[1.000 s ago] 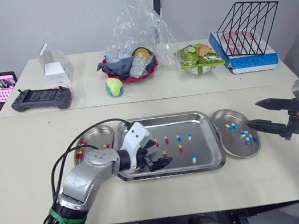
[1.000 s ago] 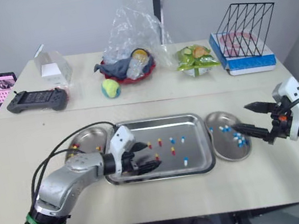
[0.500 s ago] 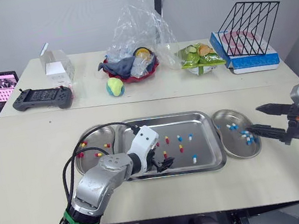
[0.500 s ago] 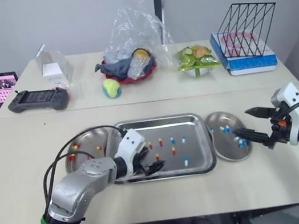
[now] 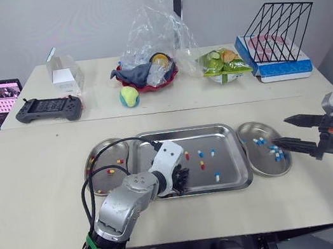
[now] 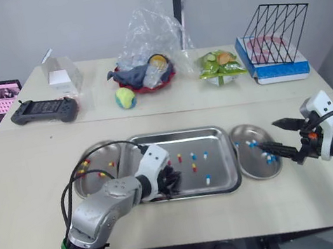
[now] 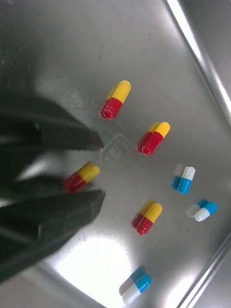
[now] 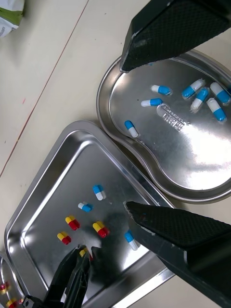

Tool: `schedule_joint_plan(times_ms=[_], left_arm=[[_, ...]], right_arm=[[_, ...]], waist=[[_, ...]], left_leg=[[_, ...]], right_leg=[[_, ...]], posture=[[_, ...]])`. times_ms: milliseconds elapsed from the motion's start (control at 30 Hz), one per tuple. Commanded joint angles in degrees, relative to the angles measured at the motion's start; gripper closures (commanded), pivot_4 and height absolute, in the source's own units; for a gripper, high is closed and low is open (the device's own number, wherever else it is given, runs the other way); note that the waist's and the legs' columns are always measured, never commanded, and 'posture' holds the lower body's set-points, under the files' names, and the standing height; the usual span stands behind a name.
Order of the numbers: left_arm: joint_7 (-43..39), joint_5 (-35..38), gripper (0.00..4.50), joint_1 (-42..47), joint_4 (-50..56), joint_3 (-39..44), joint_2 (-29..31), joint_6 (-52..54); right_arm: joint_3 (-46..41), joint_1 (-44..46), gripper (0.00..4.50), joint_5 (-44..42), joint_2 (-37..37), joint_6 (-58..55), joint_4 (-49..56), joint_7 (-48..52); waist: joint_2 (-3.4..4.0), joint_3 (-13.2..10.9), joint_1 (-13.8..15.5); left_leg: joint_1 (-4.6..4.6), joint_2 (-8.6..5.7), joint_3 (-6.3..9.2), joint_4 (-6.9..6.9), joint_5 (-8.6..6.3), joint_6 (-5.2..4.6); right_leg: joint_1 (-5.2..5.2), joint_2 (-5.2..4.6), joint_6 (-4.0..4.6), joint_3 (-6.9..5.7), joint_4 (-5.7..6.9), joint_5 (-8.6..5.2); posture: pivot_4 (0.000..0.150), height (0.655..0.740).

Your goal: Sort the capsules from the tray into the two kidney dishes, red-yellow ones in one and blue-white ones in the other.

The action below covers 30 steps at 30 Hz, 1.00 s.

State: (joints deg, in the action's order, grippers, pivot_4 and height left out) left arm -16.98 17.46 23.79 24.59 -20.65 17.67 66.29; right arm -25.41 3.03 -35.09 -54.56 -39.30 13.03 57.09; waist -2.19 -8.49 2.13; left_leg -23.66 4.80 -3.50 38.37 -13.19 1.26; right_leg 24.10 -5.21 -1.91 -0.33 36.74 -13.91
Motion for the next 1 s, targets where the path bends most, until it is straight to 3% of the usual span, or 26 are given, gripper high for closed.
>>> schedule_joint_plan(times_ms=[33,233,367,500,667,867,1000], left_arm=[[-0.67,-0.96,4.47,0.53,-0.33,-1.33,0.73,0.05],[-4.08,0.55,4.47,1.61,1.74,0.72,4.01,-0.04],[-12.47,5.13,4.47,1.62,2.92,4.30,6.70,-6.22],[-20.80,11.40,4.47,0.43,3.42,12.58,12.33,-7.33],[-23.16,19.15,4.47,2.07,0.44,25.54,15.70,-5.17],[-28.87,11.64,4.47,0.88,-12.67,29.46,29.92,-15.73],[-31.30,9.45,4.47,-0.45,-17.99,29.46,33.58,-19.64]], right_arm=[[-0.97,1.14,0.00,-0.27,-0.15,1.14,0.63,-0.64],[0.37,2.39,0.00,0.38,0.67,2.25,-0.33,-1.37],[1.59,3.33,0.00,0.94,1.34,3.21,-1.11,-1.61],[2.63,4.58,0.00,1.32,1.63,4.14,-2.11,-1.38],[3.04,5.12,0.00,2.04,1.19,5.48,-3.39,-0.91],[5.25,7.94,0.00,2.97,1.14,6.46,-5.94,0.51],[6.31,9.73,0.00,3.54,1.10,6.98,-7.46,0.97]], waist=[[0.00,0.00,-0.01],[0.00,0.00,-0.17],[0.01,0.00,-0.15],[0.02,-0.01,-0.29],[0.03,-0.02,-0.70],[0.03,-0.02,-1.44],[0.04,-0.03,-1.40]], left_leg=[[0.01,-0.07,0.12,0.00,-0.01,-0.02],[0.01,-0.12,0.24,0.00,-0.02,-0.03],[-0.01,-0.12,0.24,0.00,-0.02,-0.04],[-0.05,-0.13,0.24,0.01,-0.02,-0.04],[-0.04,-0.13,0.25,-0.02,-0.02,-0.04],[-0.02,-0.15,0.29,-0.09,-0.02,-0.05],[-0.03,-0.16,0.25,-0.09,-0.03,-0.06]], right_leg=[[-0.02,0.00,0.00,0.02,0.00,0.00],[-0.01,0.03,-0.01,0.02,0.01,-0.01],[0.01,0.03,-0.01,0.02,0.02,-0.01],[0.04,0.02,-0.01,0.02,0.02,-0.01],[0.02,0.01,-0.04,0.01,0.02,-0.03],[0.04,0.06,-0.05,0.05,0.02,-0.07],[0.06,0.04,-0.06,0.06,-0.01,-0.07]], posture=[[0.150,0.7334],[0.150,0.7334],[0.150,0.7334],[0.150,0.7334],[0.150,0.7334],[0.150,0.7334],[0.150,0.7334]])
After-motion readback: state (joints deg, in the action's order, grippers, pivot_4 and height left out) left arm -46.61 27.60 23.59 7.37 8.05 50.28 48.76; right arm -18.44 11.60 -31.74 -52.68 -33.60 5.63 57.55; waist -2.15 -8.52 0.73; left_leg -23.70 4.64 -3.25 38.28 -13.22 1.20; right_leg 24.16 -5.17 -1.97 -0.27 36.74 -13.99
